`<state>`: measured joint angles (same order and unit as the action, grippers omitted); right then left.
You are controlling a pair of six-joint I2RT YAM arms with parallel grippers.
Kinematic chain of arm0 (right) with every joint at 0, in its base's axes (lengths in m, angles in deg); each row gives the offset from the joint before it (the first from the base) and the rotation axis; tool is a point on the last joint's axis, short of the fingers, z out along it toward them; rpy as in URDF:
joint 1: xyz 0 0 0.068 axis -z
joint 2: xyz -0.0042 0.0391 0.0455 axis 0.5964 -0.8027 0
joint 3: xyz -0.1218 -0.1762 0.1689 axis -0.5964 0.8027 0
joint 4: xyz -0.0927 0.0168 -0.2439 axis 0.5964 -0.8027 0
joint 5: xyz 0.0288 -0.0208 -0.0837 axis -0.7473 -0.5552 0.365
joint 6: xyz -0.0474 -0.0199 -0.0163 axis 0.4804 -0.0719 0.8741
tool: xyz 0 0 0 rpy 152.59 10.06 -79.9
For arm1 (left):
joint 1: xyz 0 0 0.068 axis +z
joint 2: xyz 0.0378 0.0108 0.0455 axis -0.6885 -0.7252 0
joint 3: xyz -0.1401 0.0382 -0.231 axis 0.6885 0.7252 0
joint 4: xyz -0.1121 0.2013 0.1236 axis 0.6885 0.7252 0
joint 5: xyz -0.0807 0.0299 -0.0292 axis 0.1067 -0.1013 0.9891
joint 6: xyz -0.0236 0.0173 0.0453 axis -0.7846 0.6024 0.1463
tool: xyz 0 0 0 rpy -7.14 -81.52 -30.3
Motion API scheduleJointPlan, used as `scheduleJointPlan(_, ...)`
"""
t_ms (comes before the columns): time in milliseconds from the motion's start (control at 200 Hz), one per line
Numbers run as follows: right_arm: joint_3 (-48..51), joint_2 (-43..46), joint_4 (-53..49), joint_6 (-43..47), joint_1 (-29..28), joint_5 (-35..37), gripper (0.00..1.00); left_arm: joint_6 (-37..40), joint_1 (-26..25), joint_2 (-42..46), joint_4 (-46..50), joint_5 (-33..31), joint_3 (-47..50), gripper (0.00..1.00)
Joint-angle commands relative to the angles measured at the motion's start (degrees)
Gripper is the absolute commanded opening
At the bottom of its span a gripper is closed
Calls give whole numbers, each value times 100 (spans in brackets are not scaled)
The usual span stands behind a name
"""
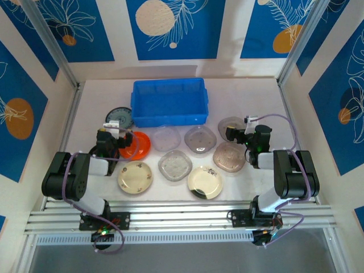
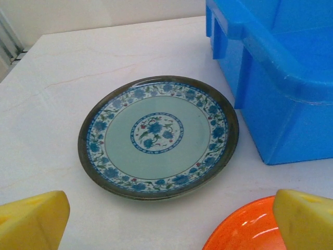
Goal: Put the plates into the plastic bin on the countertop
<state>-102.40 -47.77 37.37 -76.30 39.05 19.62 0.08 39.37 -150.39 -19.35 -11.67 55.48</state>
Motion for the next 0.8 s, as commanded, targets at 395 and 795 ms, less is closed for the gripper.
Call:
scheduleJointPlan(395, -706, 1097, -1659, -239, 101, 26, 99, -353, -27, 1094, 3107, -1623, -1405, 100)
scheduleJointPlan(795, -2599, 944, -4621, -1843, -90, 892, 99, -2074, -86, 2322, 6680, -569, -3571, 100)
